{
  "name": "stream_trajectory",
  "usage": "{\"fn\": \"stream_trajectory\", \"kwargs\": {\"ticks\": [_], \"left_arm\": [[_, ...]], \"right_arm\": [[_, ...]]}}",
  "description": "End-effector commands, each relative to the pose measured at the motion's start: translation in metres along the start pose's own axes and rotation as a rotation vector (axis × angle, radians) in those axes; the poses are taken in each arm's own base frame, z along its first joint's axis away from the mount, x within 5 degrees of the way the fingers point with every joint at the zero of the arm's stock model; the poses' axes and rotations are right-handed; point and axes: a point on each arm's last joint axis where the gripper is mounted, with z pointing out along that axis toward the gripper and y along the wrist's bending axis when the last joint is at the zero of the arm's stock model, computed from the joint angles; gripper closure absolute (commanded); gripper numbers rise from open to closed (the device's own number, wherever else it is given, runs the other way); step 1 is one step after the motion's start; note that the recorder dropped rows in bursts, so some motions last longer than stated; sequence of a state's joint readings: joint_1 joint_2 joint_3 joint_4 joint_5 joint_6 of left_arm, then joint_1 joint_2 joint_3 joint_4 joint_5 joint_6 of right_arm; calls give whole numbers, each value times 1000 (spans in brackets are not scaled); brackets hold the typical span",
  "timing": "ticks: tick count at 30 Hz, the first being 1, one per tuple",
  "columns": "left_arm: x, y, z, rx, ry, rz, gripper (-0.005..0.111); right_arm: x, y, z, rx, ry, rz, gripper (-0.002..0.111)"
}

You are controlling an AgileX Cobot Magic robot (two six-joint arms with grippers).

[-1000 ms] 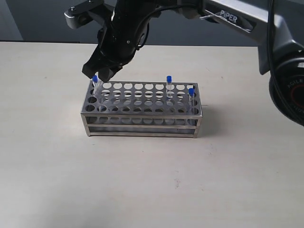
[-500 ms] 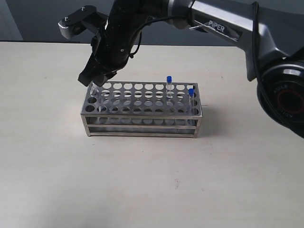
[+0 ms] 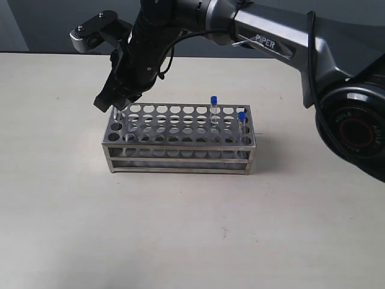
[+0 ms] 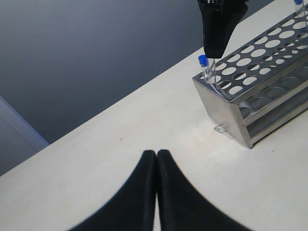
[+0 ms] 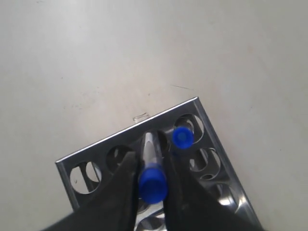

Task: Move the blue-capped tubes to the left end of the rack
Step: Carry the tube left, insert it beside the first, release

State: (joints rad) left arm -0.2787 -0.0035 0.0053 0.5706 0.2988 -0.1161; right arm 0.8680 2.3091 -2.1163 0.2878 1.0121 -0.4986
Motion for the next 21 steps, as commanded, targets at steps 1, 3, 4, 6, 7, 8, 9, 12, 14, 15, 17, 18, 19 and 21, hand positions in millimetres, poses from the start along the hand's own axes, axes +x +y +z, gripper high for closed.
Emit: {"fn": "stream_trajectory", "kwargs": {"ticks": [1,3,4,6,7,8,9,12,14,15,17,18,19,21], "left_arm": [[-2,0,0,8,-10,-21,106],[-2,0,0,9,-12,-21,106],[-2,0,0,8,-12,-18,106],[-2,0,0,7,-10,-16,106],[-2,0,0,7,-10,-16,106],[-2,0,0,7,-10,-16,106],[-2,0,0,7,-10,-16,106],[-2,0,0,7,-10,-16,106],[-2,0,0,7,-10,-16,106],[-2,0,0,7,-10,-16,106],[-2,0,0,7,-10,-16,106],[-2,0,0,7,-10,-16,106],[-2,0,0,7,-10,-16,106],[-2,0,0,7,-10,-16,106]], "right_arm": [[4,6,26,-28,18,1,109],[6,6,32,-35,25,4,109],[6,7,35,-42,25,8,109],[6,9,37,-46,23,10,109],[6,9,37,-44,24,8,109],[6,8,37,-42,22,7,109],[6,8,37,-39,24,6,109],[6,7,36,-24,25,-5,109],[5,9,36,-25,23,-8,109],[5,9,36,-24,21,-9,109],[5,9,38,-26,24,-9,109],[5,9,38,-26,24,-9,109],[5,9,38,-26,24,-9,109],[5,9,37,-24,25,-11,109]]}}
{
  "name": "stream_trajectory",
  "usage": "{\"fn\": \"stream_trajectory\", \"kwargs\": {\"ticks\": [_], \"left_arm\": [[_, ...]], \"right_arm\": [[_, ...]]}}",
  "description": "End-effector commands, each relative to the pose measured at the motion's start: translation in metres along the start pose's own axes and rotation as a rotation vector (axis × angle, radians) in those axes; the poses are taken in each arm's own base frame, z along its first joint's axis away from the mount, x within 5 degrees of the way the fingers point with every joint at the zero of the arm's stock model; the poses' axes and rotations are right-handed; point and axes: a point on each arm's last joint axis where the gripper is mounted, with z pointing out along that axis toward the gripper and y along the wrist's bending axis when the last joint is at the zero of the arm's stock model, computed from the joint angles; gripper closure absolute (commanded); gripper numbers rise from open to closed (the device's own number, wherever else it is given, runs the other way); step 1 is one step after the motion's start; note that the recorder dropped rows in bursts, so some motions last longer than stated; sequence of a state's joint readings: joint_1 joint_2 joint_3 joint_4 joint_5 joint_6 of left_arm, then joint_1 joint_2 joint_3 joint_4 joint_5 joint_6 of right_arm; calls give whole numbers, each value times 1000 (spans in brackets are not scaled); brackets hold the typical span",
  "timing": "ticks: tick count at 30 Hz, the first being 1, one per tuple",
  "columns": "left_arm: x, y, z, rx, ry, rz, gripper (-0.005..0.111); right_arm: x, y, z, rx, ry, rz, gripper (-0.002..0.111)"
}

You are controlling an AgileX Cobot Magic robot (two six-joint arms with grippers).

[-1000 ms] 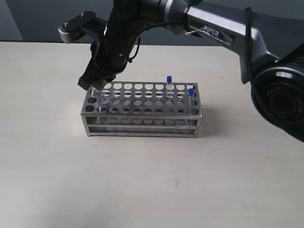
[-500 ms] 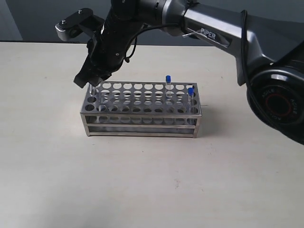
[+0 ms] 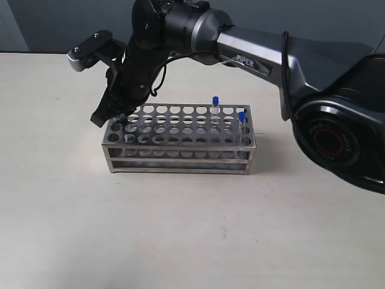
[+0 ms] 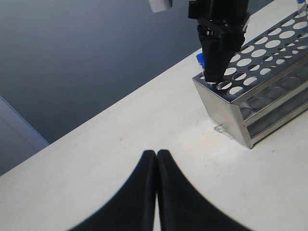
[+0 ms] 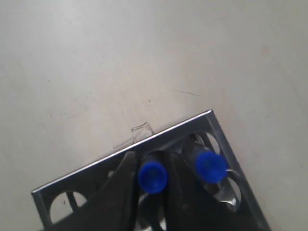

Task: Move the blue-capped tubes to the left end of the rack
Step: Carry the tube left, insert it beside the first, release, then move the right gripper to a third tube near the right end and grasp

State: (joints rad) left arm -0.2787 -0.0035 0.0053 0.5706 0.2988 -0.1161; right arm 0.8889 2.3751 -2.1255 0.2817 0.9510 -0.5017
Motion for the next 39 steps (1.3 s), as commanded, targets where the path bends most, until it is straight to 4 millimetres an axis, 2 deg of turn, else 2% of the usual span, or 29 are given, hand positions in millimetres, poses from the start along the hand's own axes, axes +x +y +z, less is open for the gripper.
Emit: {"fn": "stream_trajectory", "kwargs": {"ticks": [1,5,8,10,13,23,30,33,39], "left_arm": [[-2,0,0,7,-10,-16,106],[-2,0,0,7,-10,-16,106],[-2,0,0,7,-10,-16,106],[-2,0,0,7,-10,-16,106],[-2,0,0,7,-10,-16,106],[-2,0,0,7,-10,-16,106],[-2,0,0,8,-10,-18,106],[-2,0,0,8,-10,-18,106],[-2,0,0,8,-10,-18,106]], "right_arm": [[2,6,4,-28,21,3,109],[1,7,-1,-26,22,12,106],[-3,8,-11,-22,8,19,89],[-5,10,-19,-22,-1,21,71],[-8,11,-28,-17,-13,56,58],[-15,17,-67,-20,-24,108,62],[-6,6,-97,182,82,140,62],[4,-8,-105,267,163,165,62],[32,-58,-113,311,189,325,62]]}}
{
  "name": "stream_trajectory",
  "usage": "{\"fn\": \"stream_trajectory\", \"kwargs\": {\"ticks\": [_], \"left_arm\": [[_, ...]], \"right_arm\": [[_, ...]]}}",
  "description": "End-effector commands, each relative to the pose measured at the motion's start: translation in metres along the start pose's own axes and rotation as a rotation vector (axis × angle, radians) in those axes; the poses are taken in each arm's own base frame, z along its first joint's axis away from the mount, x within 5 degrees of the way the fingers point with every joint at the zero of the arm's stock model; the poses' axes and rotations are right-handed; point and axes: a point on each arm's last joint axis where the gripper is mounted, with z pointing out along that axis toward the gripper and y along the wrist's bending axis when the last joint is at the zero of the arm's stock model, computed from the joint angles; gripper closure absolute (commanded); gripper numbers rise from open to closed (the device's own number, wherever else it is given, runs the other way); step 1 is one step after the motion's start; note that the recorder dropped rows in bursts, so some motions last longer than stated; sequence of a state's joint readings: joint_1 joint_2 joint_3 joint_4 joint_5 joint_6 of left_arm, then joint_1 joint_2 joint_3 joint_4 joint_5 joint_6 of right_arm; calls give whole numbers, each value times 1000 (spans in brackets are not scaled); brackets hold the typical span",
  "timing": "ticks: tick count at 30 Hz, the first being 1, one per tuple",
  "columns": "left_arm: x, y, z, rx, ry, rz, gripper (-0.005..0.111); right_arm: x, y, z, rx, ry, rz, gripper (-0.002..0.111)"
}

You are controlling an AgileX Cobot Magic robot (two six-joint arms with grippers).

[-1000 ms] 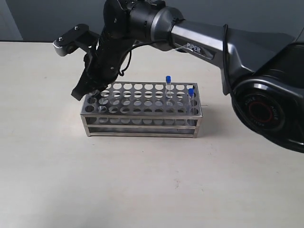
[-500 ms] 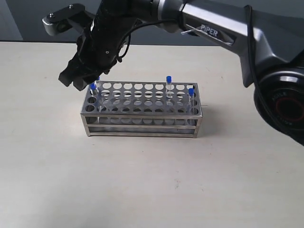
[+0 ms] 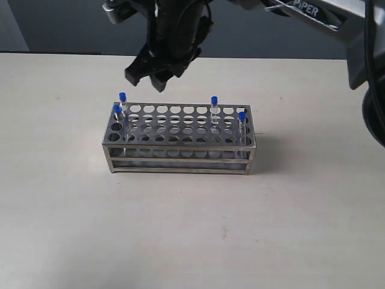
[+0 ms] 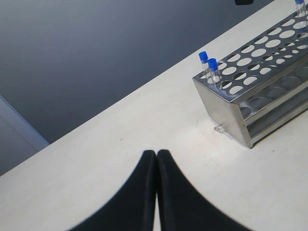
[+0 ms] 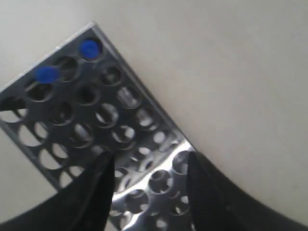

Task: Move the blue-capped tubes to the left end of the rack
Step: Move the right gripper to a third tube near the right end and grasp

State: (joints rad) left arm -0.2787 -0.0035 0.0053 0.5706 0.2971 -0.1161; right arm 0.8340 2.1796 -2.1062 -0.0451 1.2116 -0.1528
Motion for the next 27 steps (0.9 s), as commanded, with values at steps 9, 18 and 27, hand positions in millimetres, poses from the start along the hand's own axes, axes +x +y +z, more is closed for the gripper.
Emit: {"fn": "stream_trajectory", "kwargs": {"ticks": [9,18,27], "left_arm": [[-2,0,0,7,-8,-18,106],[-2,0,0,7,-8,-18,106],[-2,0,0,7,-8,-18,106]], "right_arm": [[24,-68,7,-13,43,220,62],[42,-63,32,-41,143,210,62],[52,-62,43,-34,196,202,66]]}}
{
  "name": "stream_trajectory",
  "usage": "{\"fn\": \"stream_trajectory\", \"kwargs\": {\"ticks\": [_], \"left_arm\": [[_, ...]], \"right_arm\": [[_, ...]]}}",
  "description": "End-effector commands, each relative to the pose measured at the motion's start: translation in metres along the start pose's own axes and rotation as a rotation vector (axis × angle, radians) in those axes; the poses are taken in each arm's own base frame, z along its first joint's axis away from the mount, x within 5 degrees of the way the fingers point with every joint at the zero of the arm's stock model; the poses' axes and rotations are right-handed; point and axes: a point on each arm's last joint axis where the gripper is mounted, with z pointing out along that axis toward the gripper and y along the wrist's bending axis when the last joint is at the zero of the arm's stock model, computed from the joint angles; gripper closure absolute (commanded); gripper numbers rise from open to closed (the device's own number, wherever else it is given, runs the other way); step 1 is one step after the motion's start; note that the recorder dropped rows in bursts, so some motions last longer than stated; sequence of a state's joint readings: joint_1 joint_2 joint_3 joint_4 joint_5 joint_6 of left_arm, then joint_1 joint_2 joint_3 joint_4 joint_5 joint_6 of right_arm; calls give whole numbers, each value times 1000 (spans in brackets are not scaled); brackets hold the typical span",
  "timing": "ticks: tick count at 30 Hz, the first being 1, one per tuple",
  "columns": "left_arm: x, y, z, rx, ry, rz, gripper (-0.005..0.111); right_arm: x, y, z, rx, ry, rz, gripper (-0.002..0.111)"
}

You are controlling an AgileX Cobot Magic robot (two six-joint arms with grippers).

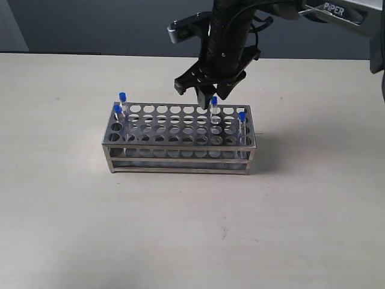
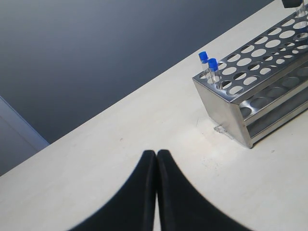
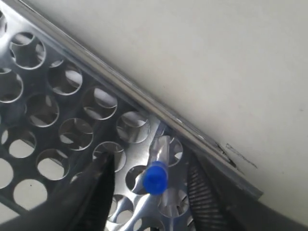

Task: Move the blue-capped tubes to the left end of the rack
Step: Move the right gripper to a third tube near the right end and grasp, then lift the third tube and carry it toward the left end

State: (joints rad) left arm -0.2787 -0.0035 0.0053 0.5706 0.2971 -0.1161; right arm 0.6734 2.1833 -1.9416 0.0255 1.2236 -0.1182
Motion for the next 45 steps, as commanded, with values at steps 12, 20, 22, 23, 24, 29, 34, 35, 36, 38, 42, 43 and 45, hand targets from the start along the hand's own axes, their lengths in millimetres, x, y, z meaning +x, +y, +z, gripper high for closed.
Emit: {"fn": "stream_trajectory", "kwargs": {"ticks": [12,20,22,23,24,29,34,35,36,38,42,43,45], "left_arm": [[-2,0,0,7,-9,-16,106],[-2,0,0,7,-9,-16,106],[-2,0,0,7,-9,-16,106],[-2,0,0,7,-9,-16,106],[-2,0,0,7,-9,-16,106],[-2,0,0,7,-9,-16,106],[-2,0,0,7,-9,-16,106],[-2,0,0,7,-9,-16,106],[-2,0,0,8,-8,-20,106],[-2,0,0,8,-8,-20,106],[-2,0,0,8,-8,-20,106],[-2,0,0,8,-8,-20,106],[-2,0,0,8,-8,-20,106]], "right_arm": [[4,6,-18,24,-27,-32,109],[11,13,-77,23,-155,-40,109],[13,19,-90,11,-183,-47,109],[14,25,-96,4,-197,-57,109],[15,32,-101,0,-208,-80,109],[15,68,-102,-57,-215,-200,109],[11,98,-103,-133,-282,-288,109],[9,102,-101,-149,-293,-296,109],[7,107,-100,-164,-300,-310,109],[3,114,-93,-185,-293,-332,109],[-7,122,-82,-216,-285,-337,109],[-8,123,-80,-219,-281,-344,109],[-12,125,-75,-223,-276,-352,109]]}}
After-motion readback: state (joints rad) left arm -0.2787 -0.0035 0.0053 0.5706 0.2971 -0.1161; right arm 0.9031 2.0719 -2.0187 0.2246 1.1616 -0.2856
